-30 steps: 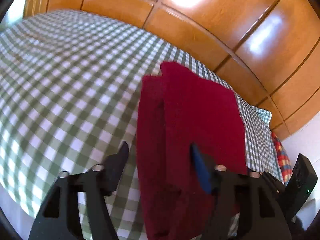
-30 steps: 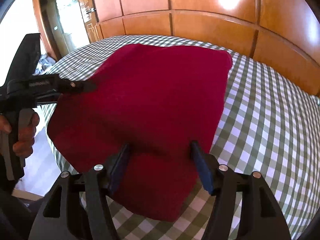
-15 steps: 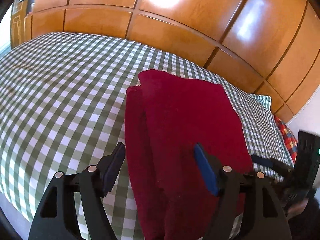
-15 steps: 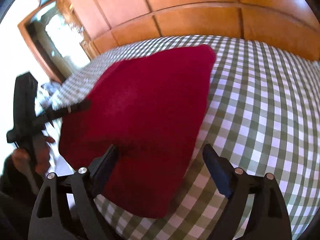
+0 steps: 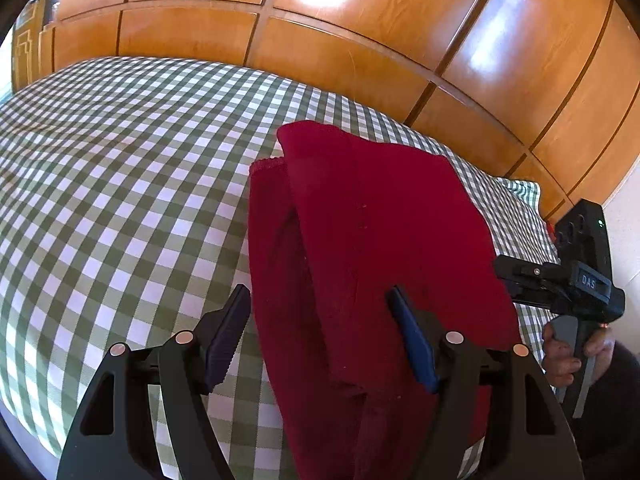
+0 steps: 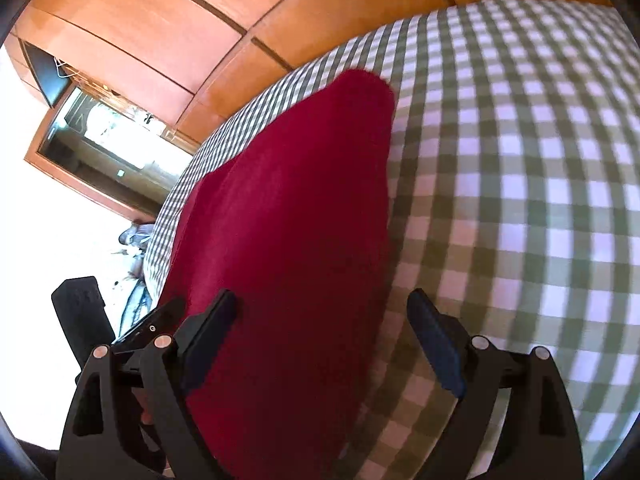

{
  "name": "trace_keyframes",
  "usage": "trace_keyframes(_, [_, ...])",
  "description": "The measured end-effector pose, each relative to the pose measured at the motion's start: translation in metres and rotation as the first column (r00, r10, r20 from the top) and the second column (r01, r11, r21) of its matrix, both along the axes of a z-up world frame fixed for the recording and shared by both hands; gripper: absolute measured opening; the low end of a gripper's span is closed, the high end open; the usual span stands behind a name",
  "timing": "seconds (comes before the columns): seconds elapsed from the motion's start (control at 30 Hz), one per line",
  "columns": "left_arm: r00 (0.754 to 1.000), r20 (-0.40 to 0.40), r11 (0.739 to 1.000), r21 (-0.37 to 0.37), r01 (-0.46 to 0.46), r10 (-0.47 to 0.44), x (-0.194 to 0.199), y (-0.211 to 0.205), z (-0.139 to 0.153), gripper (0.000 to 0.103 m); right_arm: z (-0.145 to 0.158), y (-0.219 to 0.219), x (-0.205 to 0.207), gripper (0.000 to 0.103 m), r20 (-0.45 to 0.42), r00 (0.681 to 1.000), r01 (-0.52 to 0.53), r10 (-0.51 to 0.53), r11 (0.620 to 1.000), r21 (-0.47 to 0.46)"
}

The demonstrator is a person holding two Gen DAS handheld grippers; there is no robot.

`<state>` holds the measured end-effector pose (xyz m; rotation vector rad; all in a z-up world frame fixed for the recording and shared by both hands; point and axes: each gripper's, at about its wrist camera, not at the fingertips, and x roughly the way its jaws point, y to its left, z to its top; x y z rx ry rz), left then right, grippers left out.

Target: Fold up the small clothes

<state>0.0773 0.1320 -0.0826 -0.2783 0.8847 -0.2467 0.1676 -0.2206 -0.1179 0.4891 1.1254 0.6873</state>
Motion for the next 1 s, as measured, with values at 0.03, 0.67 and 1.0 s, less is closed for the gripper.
trace_keyframes(0.03, [1.0, 0.001, 1.0, 0.003, 0.004, -0.004, 0.0, 0.0, -0.001, 0.07, -0.003, 0.004, 0.003, 0.087, -0.01, 1.0, -0.005, 0.005, 1.0, 0.012])
trace_keyframes(0.67, [0.978, 0.023, 0.9, -0.386, 0.202, -0.209, 0.0, -0.012, -0.026, 0.036, 0.034, 0.019, -0.041, 0.04, 0.101, 0.994, -0.041, 0.034, 0.997, 0.061])
trace_keyframes(1.0, [0.884, 0.103, 0.819, -0.34, 0.463, -0.457, 0.061, -0.178, 0.021, 0.036, 0.081, -0.122, -0.071, 0.039, 0.24, 0.935, 0.25, -0.26, 0.966, 0.07])
